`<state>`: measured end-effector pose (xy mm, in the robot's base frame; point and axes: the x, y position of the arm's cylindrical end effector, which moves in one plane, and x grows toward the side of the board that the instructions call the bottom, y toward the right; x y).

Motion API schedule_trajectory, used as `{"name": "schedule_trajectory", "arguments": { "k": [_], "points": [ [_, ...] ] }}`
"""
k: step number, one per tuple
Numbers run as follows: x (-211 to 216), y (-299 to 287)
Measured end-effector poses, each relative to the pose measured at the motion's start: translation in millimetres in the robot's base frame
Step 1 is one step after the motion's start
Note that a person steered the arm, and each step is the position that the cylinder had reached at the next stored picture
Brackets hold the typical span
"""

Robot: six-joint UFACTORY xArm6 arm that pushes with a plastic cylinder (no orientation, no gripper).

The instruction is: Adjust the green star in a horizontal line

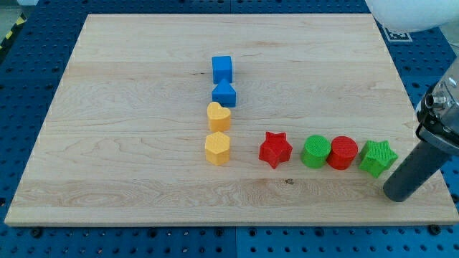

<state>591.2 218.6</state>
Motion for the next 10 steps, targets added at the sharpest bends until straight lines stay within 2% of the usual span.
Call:
{"name": "schedule_trajectory", "arguments": {
  "k": [10],
  "points": [
    [-18, -11]
  ]
}}
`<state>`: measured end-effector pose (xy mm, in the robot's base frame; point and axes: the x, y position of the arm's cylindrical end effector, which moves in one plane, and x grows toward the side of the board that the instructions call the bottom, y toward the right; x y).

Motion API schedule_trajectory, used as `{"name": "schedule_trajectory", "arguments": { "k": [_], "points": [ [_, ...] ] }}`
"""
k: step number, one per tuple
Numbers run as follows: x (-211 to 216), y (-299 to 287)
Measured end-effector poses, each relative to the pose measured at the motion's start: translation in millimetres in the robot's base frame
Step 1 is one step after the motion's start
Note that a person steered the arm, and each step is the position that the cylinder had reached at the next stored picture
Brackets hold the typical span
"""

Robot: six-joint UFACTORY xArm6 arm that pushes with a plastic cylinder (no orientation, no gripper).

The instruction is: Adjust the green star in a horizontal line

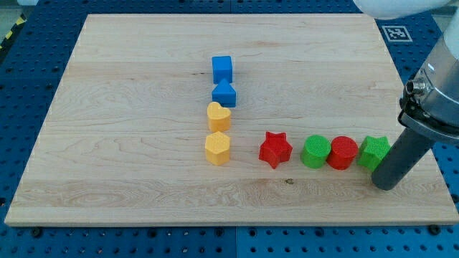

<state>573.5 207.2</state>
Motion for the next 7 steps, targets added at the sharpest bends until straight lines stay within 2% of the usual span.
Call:
{"name": "schedule_trajectory", "arguments": {
  "k": [1, 2, 3, 4, 5, 7],
  "points": [
    [3, 1],
    [32, 27],
    [38, 76],
    [16, 115],
    [-44, 122],
    [-219, 56]
  ]
}}
